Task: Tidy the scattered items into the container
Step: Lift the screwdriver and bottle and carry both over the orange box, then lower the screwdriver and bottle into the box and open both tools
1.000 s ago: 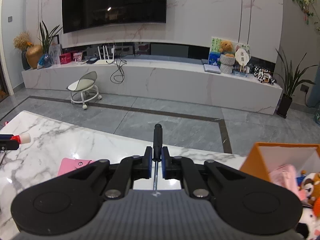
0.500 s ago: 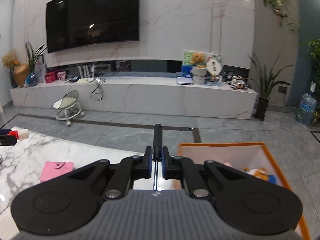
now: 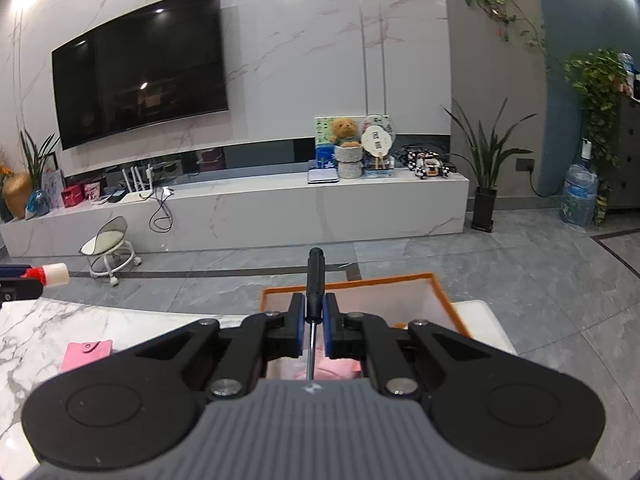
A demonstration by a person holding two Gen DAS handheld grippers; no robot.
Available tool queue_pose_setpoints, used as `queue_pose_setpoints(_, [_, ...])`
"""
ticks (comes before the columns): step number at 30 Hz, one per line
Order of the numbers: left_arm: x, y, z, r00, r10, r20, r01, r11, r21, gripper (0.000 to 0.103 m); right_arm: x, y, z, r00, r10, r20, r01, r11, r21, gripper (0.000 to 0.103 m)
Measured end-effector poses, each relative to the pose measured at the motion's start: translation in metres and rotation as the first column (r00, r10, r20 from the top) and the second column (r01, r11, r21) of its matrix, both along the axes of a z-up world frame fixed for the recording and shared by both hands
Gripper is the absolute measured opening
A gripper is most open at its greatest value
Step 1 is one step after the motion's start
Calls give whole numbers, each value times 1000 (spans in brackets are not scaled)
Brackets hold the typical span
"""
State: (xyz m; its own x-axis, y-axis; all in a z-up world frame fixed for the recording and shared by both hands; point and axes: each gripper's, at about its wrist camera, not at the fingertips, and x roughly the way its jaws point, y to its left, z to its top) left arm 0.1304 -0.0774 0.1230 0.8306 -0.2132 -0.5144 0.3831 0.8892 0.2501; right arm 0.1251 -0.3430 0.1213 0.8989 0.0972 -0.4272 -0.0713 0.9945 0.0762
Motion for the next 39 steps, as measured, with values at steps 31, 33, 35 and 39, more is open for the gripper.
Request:
queue_pose_setpoints(31, [-4, -191, -74, 969, -186, -160, 184, 983, -23, 18, 0, -86, -51, 974, 30, -225, -17, 998, 61, 10])
queue_pose_setpoints(33, [-5, -194, -77, 968, -191, -166, 189, 982, -24, 18, 0, -86, -54, 971, 32, -237, -18, 998, 60, 10])
queue_pose_setpoints(35, [-6, -195, -80, 966, -192, -172, 191, 981, -25, 18, 1, -84, -55, 970, 35, -242, -22, 998, 60, 10])
queue_pose_setpoints(39, [-7, -197, -84, 963, -196, -184, 195, 981, -21, 18, -1, -81, -57, 967, 44, -251, -31, 998, 56, 10])
